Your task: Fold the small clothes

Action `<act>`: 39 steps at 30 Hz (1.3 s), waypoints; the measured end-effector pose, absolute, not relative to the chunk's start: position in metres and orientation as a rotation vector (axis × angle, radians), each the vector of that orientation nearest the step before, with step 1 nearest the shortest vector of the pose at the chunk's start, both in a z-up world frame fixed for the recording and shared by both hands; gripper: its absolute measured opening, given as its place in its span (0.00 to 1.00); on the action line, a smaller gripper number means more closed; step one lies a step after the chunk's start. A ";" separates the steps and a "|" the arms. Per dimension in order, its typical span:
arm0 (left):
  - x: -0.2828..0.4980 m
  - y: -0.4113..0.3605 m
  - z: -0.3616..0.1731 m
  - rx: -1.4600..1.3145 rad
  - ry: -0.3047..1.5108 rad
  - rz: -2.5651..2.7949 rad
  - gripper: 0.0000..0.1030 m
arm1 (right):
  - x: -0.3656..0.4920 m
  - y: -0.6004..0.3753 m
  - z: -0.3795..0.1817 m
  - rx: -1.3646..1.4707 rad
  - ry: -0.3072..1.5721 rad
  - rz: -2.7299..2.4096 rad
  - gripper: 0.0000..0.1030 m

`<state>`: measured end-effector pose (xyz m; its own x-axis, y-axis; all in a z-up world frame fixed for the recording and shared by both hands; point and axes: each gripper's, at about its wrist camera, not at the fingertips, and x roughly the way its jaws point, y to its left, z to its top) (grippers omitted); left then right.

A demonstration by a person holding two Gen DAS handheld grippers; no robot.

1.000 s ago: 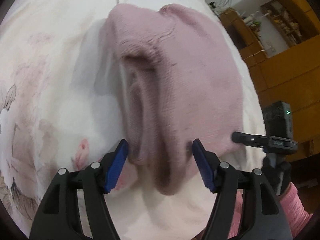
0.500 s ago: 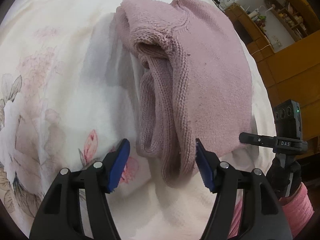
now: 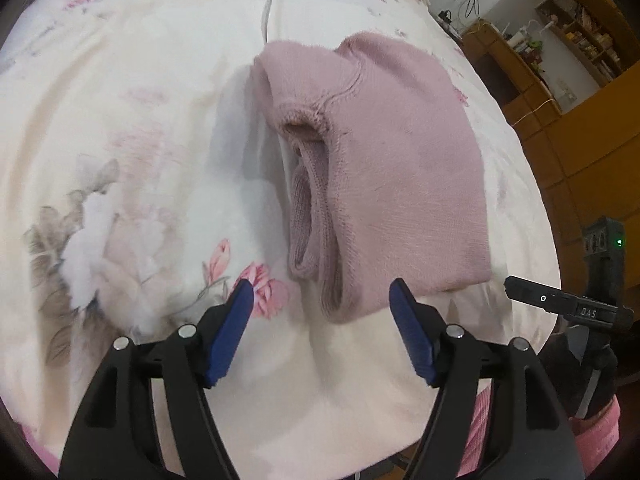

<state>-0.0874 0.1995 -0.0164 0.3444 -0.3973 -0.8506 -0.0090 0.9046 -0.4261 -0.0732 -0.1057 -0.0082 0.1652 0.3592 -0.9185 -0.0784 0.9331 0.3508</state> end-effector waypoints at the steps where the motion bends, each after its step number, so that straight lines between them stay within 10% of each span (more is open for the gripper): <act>1: -0.092 0.198 -0.010 -0.375 1.191 -0.250 0.71 | -0.077 -0.102 -0.004 0.222 1.371 0.295 0.86; 39: -0.183 0.187 0.106 -0.235 1.046 -0.136 0.86 | -0.151 -0.053 0.131 -0.057 1.137 0.136 0.96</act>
<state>-0.1829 0.1871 0.1064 0.4954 -0.2224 -0.8397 -0.0002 0.9666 -0.2561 -0.1508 -0.0533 0.1310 0.4131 0.0795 -0.9072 -0.1373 0.9902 0.0242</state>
